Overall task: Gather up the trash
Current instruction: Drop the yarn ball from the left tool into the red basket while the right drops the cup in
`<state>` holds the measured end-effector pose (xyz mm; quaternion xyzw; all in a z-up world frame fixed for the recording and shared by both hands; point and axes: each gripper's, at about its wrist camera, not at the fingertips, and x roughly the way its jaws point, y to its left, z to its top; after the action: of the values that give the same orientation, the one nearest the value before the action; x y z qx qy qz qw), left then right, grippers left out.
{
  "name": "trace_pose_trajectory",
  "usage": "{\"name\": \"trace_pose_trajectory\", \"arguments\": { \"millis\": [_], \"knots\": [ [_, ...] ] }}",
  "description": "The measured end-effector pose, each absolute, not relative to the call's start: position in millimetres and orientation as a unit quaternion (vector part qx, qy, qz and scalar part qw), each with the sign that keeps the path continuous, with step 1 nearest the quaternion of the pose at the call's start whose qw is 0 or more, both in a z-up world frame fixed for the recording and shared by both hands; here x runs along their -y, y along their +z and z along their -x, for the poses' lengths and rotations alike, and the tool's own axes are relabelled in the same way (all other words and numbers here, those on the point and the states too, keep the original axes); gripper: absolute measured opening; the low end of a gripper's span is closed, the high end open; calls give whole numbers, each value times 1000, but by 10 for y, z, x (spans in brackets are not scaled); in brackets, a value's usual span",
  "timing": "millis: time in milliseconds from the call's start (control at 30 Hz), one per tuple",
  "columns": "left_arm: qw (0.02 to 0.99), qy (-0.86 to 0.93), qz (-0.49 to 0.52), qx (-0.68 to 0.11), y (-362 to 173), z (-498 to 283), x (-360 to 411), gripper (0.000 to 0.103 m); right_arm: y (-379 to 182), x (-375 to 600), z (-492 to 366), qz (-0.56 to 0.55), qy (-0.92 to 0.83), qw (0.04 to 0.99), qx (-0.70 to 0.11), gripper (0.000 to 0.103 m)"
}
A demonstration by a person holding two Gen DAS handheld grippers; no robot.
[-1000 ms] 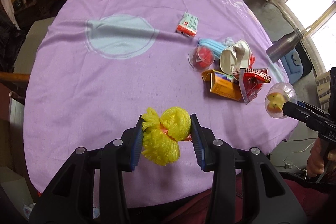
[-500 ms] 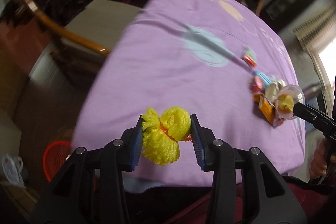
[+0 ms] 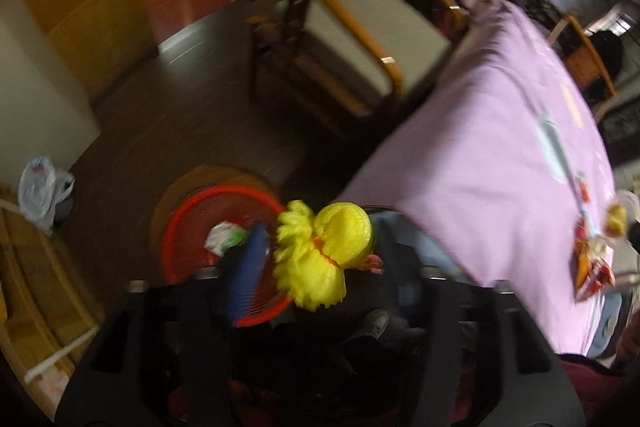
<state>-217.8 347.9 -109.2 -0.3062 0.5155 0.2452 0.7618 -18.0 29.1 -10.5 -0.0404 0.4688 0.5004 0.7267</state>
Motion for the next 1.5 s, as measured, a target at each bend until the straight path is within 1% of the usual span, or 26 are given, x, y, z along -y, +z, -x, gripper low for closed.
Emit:
{"name": "trace_pose_trajectory", "arguments": {
  "millis": [67,100,167,400,600,733,800,833,867,967,1067,1200,1500],
  "knots": [
    [754,252,318,-516,-1119,2261,-3581,73,-91,-369,185,36,498,726,-473,37],
    [753,250,324,-516,-1115,2311,-3628,81,-85,-415,197,37,500,723,-475,37],
    [753,269,321,-508,-1065,2414,-3693,89,-98,-564,212,45,505,717,-478,37],
    [745,305,337,-488,-975,2831,-3806,89,-155,-1199,465,100,554,666,-489,37],
    [726,352,357,-472,-879,3397,-3842,89,-236,-1826,784,148,605,606,-495,37],
    [710,387,362,-463,-814,3805,-3851,90,-250,-2273,1115,182,647,562,-482,37],
    [702,406,358,-463,-777,3973,-3837,90,-262,-2421,1252,191,659,549,-476,39],
    [700,411,356,-462,-759,4028,-3837,90,-254,-2508,1312,193,665,545,-473,50],
    [699,416,355,-461,-742,4088,-3837,90,-242,-2539,1352,192,667,545,-470,58],
    [699,426,353,-454,-689,4199,-3849,91,-204,-2557,1392,188,670,549,-463,58],
    [704,416,357,-451,-689,4140,-3887,91,-204,-2501,1349,181,660,560,-468,58],
    [722,381,359,-453,-715,3855,-3938,91,-206,-2301,1230,166,632,587,-478,58],
    [775,277,311,-475,-700,2825,-3741,91,-146,-1411,687,99,552,670,-485,58]
  ]
}}
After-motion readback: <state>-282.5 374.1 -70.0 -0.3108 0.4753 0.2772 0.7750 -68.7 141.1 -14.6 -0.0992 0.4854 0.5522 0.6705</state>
